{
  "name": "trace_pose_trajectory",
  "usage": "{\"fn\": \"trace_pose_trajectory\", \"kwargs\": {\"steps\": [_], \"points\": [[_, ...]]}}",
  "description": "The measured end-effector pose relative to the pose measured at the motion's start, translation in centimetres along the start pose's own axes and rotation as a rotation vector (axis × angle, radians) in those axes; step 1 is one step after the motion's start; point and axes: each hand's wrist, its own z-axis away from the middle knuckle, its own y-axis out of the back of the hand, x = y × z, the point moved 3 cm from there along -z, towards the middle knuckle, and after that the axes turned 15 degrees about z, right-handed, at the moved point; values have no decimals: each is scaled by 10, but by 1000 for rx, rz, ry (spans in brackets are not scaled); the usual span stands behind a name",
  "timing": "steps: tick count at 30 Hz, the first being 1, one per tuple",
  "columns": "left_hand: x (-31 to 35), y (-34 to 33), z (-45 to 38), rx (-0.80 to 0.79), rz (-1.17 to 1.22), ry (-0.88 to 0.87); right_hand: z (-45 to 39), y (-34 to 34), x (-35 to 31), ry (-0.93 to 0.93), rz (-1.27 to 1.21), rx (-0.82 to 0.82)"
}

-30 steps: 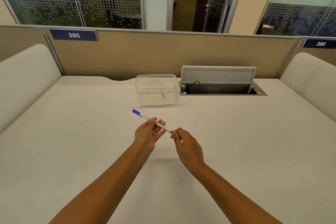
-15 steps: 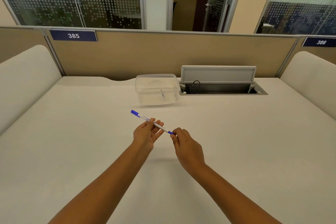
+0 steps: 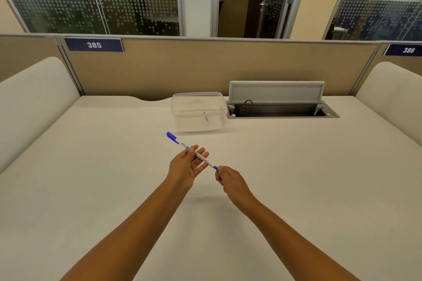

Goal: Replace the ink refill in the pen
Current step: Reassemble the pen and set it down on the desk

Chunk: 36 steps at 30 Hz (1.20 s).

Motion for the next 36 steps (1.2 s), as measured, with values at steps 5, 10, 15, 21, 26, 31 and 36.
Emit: {"fn": "trace_pose_trajectory", "kwargs": {"steps": [5, 10, 15, 21, 26, 31, 36], "points": [[-1, 0, -1, -3, -15, -1, 10, 5, 2, 103, 288, 170], [1, 1, -3, 8, -23, -1, 10, 5, 2, 128, 421, 232], [2, 0, -3, -15, -32, -10, 10, 3, 1, 202, 551, 272], [5, -5, 0, -62, -13, -10, 16, 4, 0, 186, 499, 396], [7, -10, 2, -114, -55, -31, 17, 0, 1, 149, 420, 387], [6, -9, 2, -137, -107, -29, 19, -7, 4, 100, 307, 335], [1, -7, 2, -129, -139, -22, 21, -15, 2, -28, 7, 195]]}}
